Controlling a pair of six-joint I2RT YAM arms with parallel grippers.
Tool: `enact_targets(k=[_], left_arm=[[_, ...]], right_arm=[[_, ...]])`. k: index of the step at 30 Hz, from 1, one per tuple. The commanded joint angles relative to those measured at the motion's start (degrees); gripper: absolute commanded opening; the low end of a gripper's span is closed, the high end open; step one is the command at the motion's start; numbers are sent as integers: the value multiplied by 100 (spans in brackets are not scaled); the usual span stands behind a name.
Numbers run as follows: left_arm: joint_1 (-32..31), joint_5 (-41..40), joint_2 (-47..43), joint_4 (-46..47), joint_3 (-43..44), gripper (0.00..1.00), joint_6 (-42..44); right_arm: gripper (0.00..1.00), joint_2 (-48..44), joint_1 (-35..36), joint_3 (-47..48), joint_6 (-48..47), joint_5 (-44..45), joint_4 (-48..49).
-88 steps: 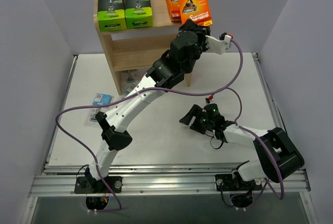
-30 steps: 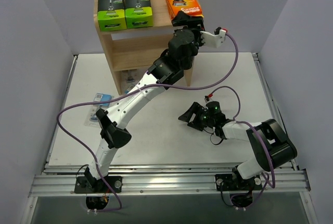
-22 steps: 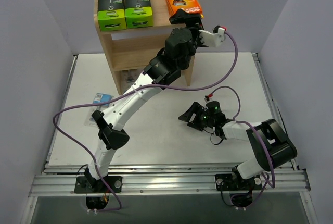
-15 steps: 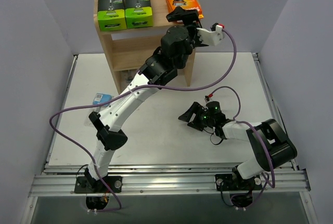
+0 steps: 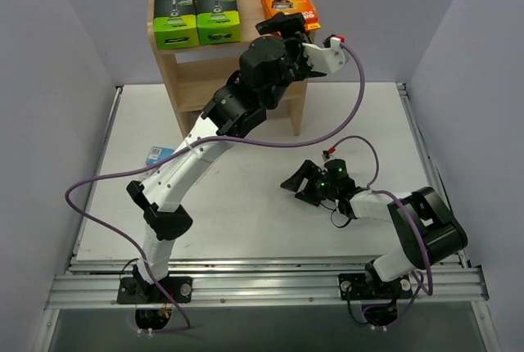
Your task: Place and organize the shaving razors onto the shelf
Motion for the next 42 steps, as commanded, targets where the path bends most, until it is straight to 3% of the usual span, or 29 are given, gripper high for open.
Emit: enact_targets(k=[1, 11, 16, 20, 22, 31, 37, 42], left_arm=[[-7, 230, -399, -21, 231, 94, -286], [19, 187, -951, 145, 55, 94, -804], [142, 73, -1751, 618, -734, 94, -1514], [449, 90, -2823, 1041, -2068, 94, -2218], [669, 2, -3313, 1182, -2509, 94, -2614], [1337, 81, -4932, 1472, -5576, 94, -3915], [1706, 221, -5539, 1596, -7096, 94, -4574], [2180, 712, -5865, 1832, -7872, 94, -5303]], right_arm=[[70, -4, -39, -36, -6, 138, -223], [70, -162, -39, 429, -304, 208, -845], [69, -372, -39, 1139, -717, 252, -1409], [64, -592, -39, 1782, -1156, 331, -2180], [58, -750, -39, 2237, -1350, 401, -2454], [40, -971, 75, 4181, -2589, 893, -4072], [34, -1050, 172, 5631, -3249, 1095, -4775], [34, -1199, 242, 6484, -3434, 1148, -4987]])
